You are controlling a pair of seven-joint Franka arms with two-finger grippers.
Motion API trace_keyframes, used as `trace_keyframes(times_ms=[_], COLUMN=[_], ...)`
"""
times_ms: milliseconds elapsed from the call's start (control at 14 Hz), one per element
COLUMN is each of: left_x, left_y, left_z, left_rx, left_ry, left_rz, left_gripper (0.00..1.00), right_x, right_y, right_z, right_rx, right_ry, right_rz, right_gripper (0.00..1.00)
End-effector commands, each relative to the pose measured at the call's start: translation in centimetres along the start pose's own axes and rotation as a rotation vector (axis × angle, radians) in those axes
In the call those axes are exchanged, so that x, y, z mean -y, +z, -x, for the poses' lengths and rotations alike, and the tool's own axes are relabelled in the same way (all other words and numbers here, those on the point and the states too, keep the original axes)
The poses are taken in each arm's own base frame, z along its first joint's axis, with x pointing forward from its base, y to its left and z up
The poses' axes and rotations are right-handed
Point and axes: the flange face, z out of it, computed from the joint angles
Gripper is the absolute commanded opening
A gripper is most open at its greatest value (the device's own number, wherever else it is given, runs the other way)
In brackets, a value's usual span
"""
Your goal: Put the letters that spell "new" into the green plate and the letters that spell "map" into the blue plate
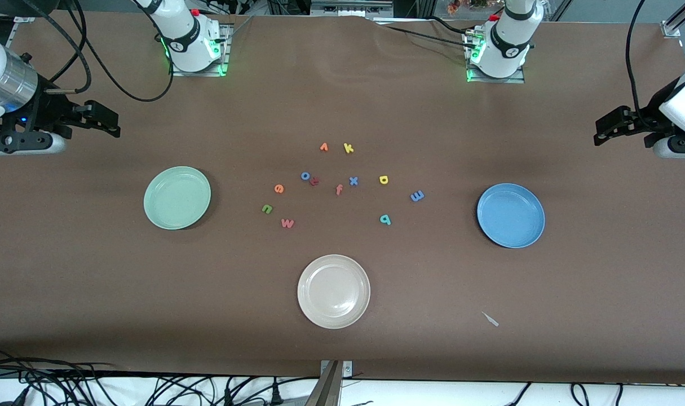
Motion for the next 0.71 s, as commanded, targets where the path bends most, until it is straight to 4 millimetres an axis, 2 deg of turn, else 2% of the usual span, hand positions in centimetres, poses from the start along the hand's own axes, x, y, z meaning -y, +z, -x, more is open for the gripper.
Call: trace_keyframes(times_ms=[0, 643], left_x=[0.28, 0.27], left_y=[0.03, 0.02], left_z=[0.02, 0.07], left_rx=[-0.007, -0.007], left_ry=[0.019, 0.019], left_rz=[-0.013, -0.013], left_gripper=[1.0, 1.0], right_x=[-0.4, -0.82], right_y=[-0.07, 0.2], right_z=[0.17, 0.13], right_rx=[0.009, 0.013], right_ry=[-0.007, -0.01], right_rz=[0.01, 0.009], right_gripper=[1.0, 1.0])
